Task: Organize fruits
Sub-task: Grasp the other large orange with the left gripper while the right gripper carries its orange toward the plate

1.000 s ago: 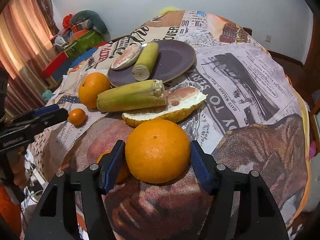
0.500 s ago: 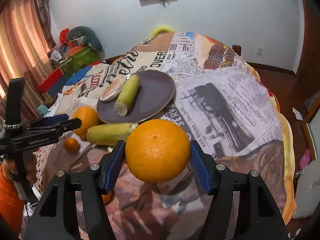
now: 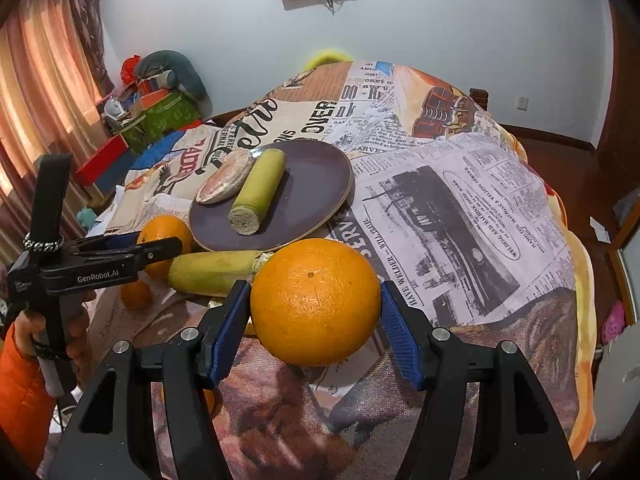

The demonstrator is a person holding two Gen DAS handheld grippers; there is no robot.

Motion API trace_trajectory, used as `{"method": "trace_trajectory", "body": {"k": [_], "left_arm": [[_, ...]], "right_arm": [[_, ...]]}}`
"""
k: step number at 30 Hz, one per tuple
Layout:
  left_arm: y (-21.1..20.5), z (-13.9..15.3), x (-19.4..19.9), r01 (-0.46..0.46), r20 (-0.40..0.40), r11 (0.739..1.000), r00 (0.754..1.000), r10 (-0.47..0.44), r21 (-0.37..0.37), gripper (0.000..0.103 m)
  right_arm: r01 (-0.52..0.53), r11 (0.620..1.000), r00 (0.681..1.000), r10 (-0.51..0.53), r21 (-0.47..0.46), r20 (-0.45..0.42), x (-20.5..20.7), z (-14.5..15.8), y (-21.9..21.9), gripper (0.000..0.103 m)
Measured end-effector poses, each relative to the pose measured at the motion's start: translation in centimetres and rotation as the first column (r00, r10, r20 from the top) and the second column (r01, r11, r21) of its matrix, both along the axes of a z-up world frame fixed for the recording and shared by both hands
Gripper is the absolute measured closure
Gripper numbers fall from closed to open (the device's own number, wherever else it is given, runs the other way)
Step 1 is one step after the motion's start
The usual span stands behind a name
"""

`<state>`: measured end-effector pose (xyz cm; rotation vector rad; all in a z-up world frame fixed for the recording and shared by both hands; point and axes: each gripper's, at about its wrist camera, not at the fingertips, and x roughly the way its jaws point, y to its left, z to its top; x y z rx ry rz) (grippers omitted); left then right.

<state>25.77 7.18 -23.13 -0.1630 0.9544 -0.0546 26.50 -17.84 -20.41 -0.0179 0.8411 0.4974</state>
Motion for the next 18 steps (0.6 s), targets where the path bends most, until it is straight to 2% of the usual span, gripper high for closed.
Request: {"method": "trace_trajectory", "body": {"k": [3,4,10,18], "left_arm": [[0.2,-0.1,0.2,0.002,0.002,1.0,1.0,-0.002,-0.024,0.031],[0.2,-0.1,0.1,0.008,0.004,0.999,1.0,-0.008,-0.033,0.035],[-0.5,0.6,-0.2,-0.003,0.016,1.0,1.0,0.003,0.013,0.036],[-0.6,3.6,-0.7,-0.002,0.106,0.999,0.994,-0.003,0.045,0.036]], "right_arm": [[-0.002,1.0,1.0,0.002,0.004,-0.002,-0.1,0.0,0.1,0.042],[-0.002,1.0,1.0,0.002,0.004,-0.001,-0.1,0.0,0.1,0.042],[-0.009,1.0,1.0,0.009,0.002,0.019,-0.2,0.8,0.1,0.042],[-0.002,1.0,0.998,0.002,0.001,0.067,1.0,2.2,0.2,0.042]]}}
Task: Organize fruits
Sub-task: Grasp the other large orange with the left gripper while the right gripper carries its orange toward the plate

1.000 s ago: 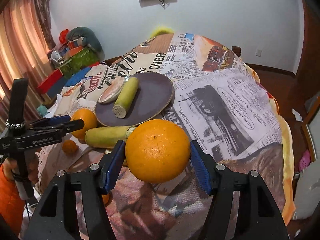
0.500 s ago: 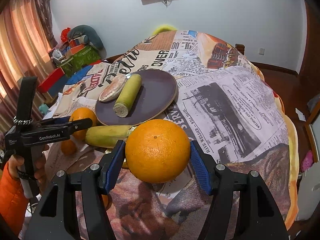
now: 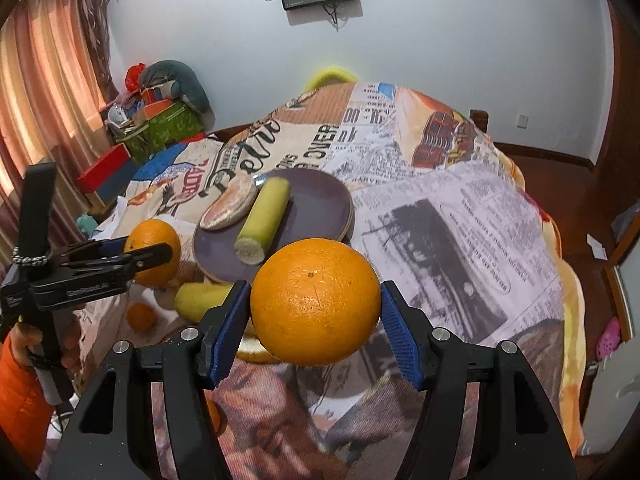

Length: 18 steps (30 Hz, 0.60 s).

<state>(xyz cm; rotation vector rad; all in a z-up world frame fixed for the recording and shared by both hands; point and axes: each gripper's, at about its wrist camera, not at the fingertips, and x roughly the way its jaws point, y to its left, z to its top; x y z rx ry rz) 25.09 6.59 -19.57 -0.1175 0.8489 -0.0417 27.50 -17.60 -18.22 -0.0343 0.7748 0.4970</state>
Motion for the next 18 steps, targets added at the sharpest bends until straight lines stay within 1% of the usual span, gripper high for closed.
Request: {"method": "trace_trajectory", "body": {"k": [3,8,13,18], "left_arm": [[0.0,1.1,0.3,0.006,0.029,1.0,1.0,-0.006,-0.005,0.036],[-0.4,1.7,1.7,0.019,0.051,1.0,0.999,-0.019,-0.007,0.036],[-1.0,1.5,3.2,0.039,0.054,0.999,0.998,-0.039,-0.005,0.036],[-1.5,0.7,4.5,0.054,0.04,0.999,0.998,-0.053,-0.009,0.036]], "right_arm": [[0.001,1.0,1.0,-0.001,0.001,0.014,0.7,0.4,0.2,0.042],[-0.006,1.0,0.999,0.006,-0.001,0.035,2.0,0.8,0.8,0.042],[-0.02,1.0,0.999,0.02,-0.002,0.044,3.4,0.8,1.7,0.041],[-0.041,0.999,0.999,0.041,-0.009,0.024,5.2,-0.2,2.9,0.042]]}}
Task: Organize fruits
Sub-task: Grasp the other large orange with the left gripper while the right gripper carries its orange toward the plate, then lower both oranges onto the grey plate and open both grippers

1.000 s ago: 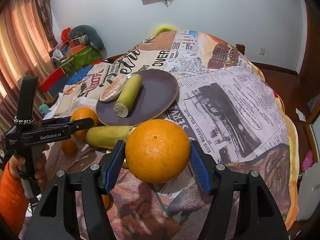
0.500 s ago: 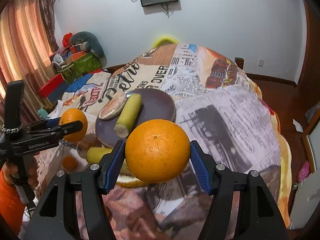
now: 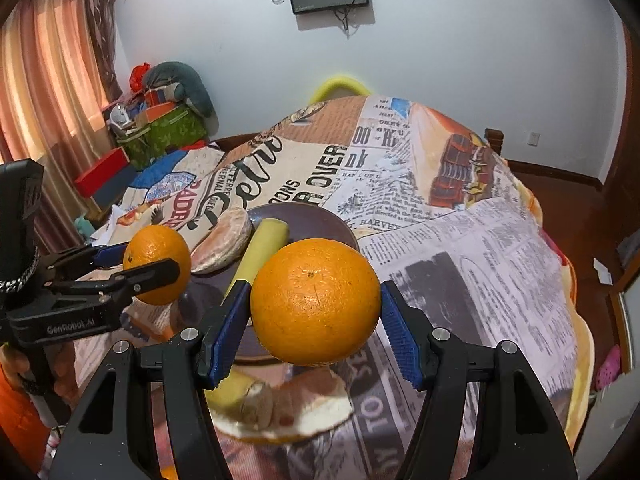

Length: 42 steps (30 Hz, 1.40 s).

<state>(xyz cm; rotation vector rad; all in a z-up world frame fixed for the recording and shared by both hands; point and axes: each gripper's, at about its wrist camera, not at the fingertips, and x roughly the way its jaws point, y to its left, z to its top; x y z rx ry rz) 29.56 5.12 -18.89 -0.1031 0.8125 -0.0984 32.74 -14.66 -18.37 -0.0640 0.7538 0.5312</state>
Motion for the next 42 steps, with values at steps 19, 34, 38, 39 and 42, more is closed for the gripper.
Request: {"method": "trace_trajectory", "body": {"k": [19,34,38,39,42], "left_arm": [[-0.2,-2.7,3.2,0.011,-0.06,1.0,0.998,-0.011,-0.007,0.036],[-1.1,-1.5,2.4,0.043,-0.028,0.998,0.999,-0.042,0.036,0.035],[-0.6,-0.6,1.7,0.026,-0.021,0.999,0.999,-0.025,0.043,0.035],[-0.4,-0.5,1.4,0.022,-0.022,0.999,1.0,-0.021,0.041,0.035],[0.1,-0.1,0.4,0.011,-0.026,0.999,1.0,-0.01,0.048,0.035]], "right_arm": [[-0.072,0.997,0.992,0.067,-0.042,-0.11,4.0,-3.5,2.9,0.041],[-0.064,0.997,0.989,0.06,-0.029,-0.136,4.0,-3.3,2.7,0.04],[-0.058,0.998,0.995,0.056,-0.022,-0.088,3.0,-1.4,1.9,0.039],[-0.058,0.998,0.995,0.056,-0.024,-0.08,2.7,-1.1,1.8,0.038],[-0.053,0.998,0.997,0.051,-0.036,-0.056,1.7,-0.3,1.3,0.034]]}}
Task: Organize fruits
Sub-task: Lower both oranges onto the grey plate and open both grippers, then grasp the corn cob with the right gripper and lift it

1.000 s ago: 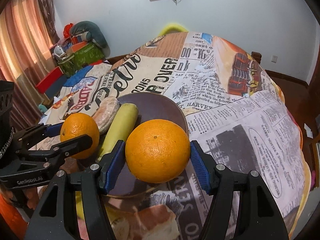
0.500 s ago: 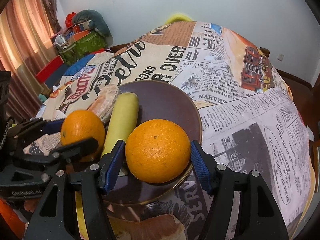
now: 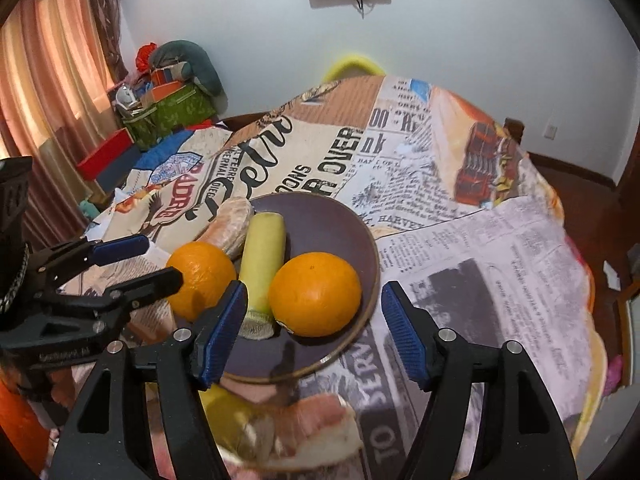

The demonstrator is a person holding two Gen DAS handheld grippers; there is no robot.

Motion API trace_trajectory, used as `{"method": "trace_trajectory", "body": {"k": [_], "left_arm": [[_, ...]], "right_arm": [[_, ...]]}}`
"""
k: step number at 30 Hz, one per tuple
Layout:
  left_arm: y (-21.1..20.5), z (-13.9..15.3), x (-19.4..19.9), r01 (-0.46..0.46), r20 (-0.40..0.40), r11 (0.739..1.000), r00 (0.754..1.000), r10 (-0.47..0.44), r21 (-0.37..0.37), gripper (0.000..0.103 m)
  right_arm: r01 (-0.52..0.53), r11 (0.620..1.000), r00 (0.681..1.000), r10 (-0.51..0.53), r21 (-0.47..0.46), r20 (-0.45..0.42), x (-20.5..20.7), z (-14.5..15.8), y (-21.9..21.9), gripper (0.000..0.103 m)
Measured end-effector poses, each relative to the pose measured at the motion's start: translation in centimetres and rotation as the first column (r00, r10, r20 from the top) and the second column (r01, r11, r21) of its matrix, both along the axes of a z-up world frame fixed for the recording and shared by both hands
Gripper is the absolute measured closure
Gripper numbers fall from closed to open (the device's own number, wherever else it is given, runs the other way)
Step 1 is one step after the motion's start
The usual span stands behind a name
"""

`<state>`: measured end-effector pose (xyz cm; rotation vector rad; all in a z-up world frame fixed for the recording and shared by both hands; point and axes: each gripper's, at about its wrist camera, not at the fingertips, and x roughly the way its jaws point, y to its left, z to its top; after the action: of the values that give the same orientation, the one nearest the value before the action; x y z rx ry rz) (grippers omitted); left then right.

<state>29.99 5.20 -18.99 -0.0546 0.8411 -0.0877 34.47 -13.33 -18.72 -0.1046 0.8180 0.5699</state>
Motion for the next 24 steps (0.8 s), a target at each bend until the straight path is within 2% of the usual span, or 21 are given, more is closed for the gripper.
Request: {"method": "trace_trajectory", "body": {"k": [4,14,21,24], "left_arm": [[0.5,0.0,-1.5,-0.009,-0.016,1.0,1.0,0.009,0.017,0.035],[1.0,-2.4,-5.3,0.004,-0.107,0.998,0.994,0.003,0.068,0.034],[0.8,-4.7,-4.8,0.024,-0.178,0.999,0.984,-0.016,0.046,0.034],[0.4,-4.5,-4.8,0.02,-0.164,0.997,0.986,-0.009,0.071,0.034]], "right_arm": [[0.013,0.999,1.0,-0.013,-0.031,0.026,-1.5,0.3,-0.7,0.034],[0.064,0.994,0.998,-0.064,-0.087,0.0,-3.6,-1.5,-2.8,0.034],[0.065,0.99,0.997,-0.069,-0.124,-0.027,-4.2,-3.0,-2.7,0.034],[0.053,0.991,0.998,-0.058,-0.119,-0.038,-4.4,-3.2,-2.5,0.034]]}}
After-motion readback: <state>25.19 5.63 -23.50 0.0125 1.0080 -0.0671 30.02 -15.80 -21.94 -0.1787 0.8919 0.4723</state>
